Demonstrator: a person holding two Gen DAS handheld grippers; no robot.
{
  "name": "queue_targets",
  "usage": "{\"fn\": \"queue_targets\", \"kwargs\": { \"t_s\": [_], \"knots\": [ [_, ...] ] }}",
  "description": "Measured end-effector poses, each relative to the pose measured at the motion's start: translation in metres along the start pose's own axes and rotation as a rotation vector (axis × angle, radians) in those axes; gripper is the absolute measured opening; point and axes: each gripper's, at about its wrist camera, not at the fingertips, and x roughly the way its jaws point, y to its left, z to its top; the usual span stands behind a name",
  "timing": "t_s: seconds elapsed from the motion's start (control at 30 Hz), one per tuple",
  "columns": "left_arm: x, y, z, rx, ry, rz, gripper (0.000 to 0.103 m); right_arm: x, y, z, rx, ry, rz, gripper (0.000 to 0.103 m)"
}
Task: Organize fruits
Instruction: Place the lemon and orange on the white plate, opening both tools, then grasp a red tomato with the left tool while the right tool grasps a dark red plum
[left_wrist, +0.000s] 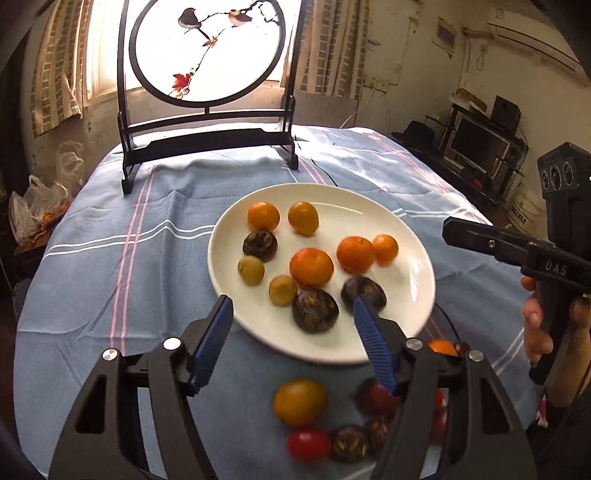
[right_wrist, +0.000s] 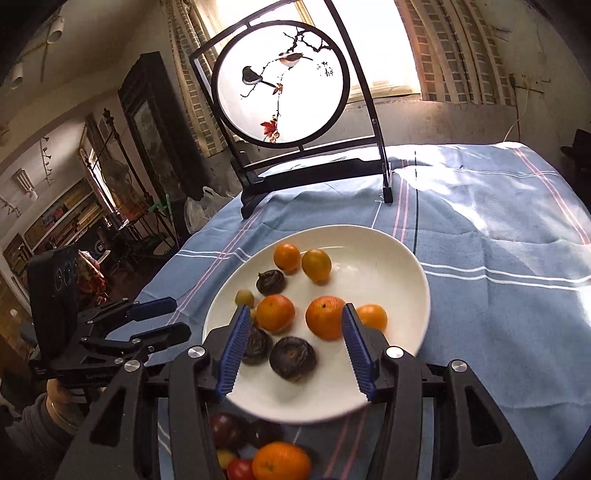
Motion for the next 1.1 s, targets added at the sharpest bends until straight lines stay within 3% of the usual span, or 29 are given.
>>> {"fn": "queue_targets", "kwargs": {
  "t_s": [0.13,0.27,0.37,0.63,0.9,1.1],
  "knots": [
    [-0.024,-0.014,-0.044,0.07,0.04,0.017,0.069,-0.029,-0.007,-0.05,0.014,0.004,-0.03,0.055],
    [-0.019,-0.014,-0.075,0.066,0.098,0.061,0.068,-0.042,-0.014,-0.084,0.038,0.01,-0.036,0.055],
    [-0.003,-0.006,-0.081,0.001,0.164,0.039,0.034,-0.048,-0.014,-0.093,0.044,0.002,-0.029,0.055],
    [0.005,-0.01,-0.078,-0.033,0.145,0.021,0.031,-0.052,-0.01,-0.097,0.01,-0.023,-0.031,0.055],
    [0.012,0.015,-0.08,-0.177,0.171,-0.1,0.042,-0.053,-0.015,-0.096,0.036,-0.039,-0.008,0.055],
    [0.028,0.023,-0.07,-0.229,0.198,-0.168,0.045,-0.053,-0.012,-0.096,0.021,-0.041,-0.009,0.055]
  ]
}}
